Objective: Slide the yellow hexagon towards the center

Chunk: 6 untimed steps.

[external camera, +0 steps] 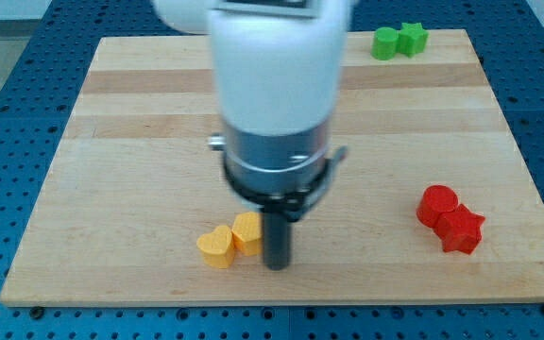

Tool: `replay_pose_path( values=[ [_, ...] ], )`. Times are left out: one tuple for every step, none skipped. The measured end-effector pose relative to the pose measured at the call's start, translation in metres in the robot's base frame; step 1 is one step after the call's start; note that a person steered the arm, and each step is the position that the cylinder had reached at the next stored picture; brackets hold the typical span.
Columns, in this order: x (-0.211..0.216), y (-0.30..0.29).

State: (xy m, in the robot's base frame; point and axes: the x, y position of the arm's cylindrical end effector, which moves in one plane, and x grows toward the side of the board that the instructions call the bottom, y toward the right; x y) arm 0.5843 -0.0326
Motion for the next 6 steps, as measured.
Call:
replay_pose_path(
  values=[
    [-0.024,-0.084],
    [-0.033,-0.113],
    [-0.027,-0.084],
    [-0.016,-0.033],
    [-0.012,0.007],
    [-0.037,0.007]
  ],
)
